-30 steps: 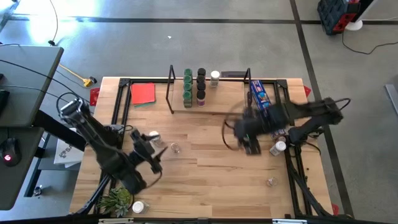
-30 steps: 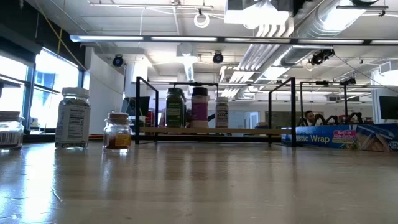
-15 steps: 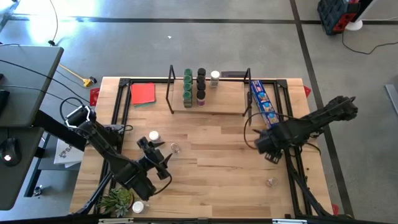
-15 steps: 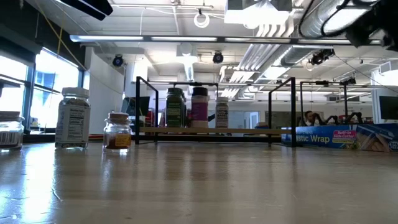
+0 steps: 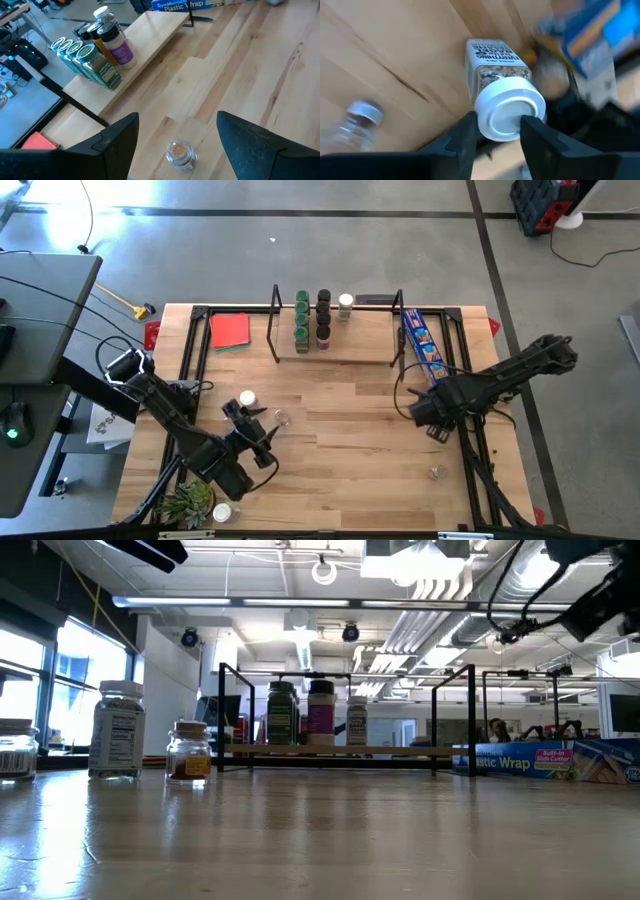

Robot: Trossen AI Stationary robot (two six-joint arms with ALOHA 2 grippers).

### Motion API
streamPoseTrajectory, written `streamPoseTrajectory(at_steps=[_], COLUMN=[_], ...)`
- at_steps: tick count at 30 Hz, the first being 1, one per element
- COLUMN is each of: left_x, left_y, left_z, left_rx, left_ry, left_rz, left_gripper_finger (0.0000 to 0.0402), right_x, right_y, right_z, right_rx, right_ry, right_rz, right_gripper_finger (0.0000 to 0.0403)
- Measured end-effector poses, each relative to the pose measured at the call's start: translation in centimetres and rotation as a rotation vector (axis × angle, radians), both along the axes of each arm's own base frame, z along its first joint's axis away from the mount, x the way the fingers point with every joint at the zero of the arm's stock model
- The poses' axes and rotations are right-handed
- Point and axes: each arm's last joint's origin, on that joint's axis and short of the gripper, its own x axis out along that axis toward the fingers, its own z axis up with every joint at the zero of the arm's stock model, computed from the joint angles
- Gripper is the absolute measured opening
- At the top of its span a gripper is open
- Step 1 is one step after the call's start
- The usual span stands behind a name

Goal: Shelf spices
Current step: Put the top right white seasoning bottle on the shelf aligned with the other white seasoning bottle

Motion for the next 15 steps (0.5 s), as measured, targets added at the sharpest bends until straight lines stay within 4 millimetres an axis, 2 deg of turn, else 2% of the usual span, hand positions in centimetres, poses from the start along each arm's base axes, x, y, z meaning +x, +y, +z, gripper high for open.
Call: streamPoseTrajectory(at_steps=[5,9,13,15], left_x=[0.1,0.1,0.1,0.1], left_y=[-0.1,-0.2,-0.2,-0.2], left_z=[0.0,0.0,0.0,0.0], left_rx=[-0.012,-0.015,-0.016,-0.016], left_ry=[-0.012,-0.015,-0.014,-0.014], left_rz=[-0.001,-0.004,-0.004,-0.004], left_gripper_finger=[0.0262,0.0262,0.0262,0.0262], right_x=[1.8,3.3,3.8,3.9], right_y=[0.4,0.9,1.5,1.7], right_z=[1.5,2.3,3.3,3.9], right_rx=[-0.004,0.047,0.073,0.073], right_ry=[-0.190,-0.339,-0.405,-0.419], right_rz=[0.124,0.291,0.463,0.496], right_gripper_finger=[0.0118,0.0117,0.0117,0.0117])
